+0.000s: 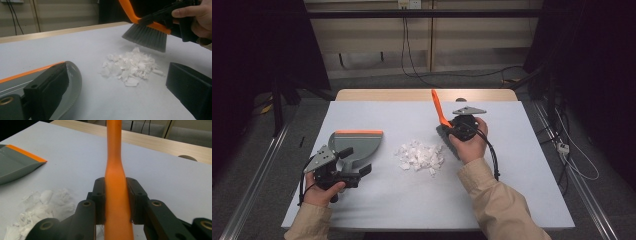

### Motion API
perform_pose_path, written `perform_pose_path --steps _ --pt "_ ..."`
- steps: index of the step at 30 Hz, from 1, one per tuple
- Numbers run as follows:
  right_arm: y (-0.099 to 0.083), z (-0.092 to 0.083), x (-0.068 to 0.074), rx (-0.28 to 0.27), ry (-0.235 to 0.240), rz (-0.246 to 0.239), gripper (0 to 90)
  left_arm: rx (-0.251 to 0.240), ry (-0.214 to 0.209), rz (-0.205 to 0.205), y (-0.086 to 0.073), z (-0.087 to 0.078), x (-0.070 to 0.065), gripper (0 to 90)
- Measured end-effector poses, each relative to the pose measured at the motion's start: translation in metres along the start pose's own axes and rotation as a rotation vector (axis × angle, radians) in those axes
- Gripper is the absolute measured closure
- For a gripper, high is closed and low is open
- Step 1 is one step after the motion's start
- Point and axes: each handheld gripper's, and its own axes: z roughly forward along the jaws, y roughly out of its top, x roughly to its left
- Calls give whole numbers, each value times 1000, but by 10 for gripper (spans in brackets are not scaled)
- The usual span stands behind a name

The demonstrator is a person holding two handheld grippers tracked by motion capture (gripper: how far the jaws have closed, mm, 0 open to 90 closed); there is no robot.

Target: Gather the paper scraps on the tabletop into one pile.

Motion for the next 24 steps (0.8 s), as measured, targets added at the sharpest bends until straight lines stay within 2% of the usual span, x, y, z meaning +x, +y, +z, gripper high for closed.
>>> perform_pose_path --steps 2,4,10,14,18,19,21,24 --pt "-4 -2 -4 11 -13 -14 717 23 17 -12 0 -1 1 42" --pt "-8 -5 -9 18 -9 8 717 45 26 -7 -1 -4 3 42" --pt "-18 -12 -21 37 -27 21 717 70 52 -12 -5 -7 5 55" --pt "-22 -15 -19 34 -24 2 717 81 71 -9 -6 -9 4 59" --pt "-26 -12 -12 42 -14 -24 717 98 107 -11 -9 -11 7 68" --pt "-26 -10 -10 51 -14 -32 717 96 118 -21 -10 -12 8 72" --pt "-25 -11 -10 45 3 -20 717 109 134 -29 -12 -14 10 86" --pt "-25 -12 -9 43 -16 -38 717 122 170 -47 -16 -15 13 101"
